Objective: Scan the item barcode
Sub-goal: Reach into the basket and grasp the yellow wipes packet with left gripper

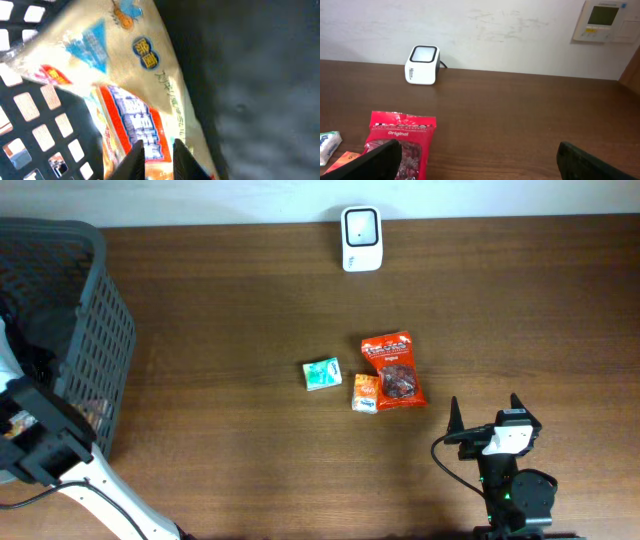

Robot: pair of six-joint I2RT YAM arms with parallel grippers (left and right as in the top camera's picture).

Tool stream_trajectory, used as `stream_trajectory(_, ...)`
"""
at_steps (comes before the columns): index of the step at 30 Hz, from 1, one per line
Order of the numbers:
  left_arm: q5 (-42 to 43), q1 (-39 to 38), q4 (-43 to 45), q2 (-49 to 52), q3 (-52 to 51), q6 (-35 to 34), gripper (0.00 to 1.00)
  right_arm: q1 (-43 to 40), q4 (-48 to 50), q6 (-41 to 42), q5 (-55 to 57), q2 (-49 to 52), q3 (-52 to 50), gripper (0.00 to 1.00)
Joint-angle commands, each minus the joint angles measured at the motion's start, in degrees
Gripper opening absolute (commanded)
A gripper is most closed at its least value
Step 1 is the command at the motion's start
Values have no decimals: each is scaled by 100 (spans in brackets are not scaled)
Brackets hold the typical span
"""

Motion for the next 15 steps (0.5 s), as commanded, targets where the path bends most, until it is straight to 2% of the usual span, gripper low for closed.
stream_trajectory(1,-153,24,120,37,-157,24,82,44,-28,-39,31,-33,-37,99)
stream_trajectory(3,-151,24,243,37,-398,24,98,42,-28,-39,28,-33,-37,99)
stream_trajectory(9,-151,63,1014,37,-1423,24,100,44,-28,-39,28,-33,-37,99)
stream_trajectory(10,-153,63,1019,37,-1423,24,92,44,-28,-39,28,-33,-37,99)
stream_trajectory(11,-153,63,1014,35,-1419,24,71,44,-28,-39,28,-33,-37,99)
stream_trajectory(13,-155,63,1010,35,-1416,26,35,44,-28,-39,28,-33,-37,99)
stream_trajectory(14,-153,63,986,33,-1368,24,19,44,-28,-39,28,-33,-37,99)
stream_trajectory(15,-153,63,935,31,-1283,24,9,44,-28,-39,28,-33,-37,99)
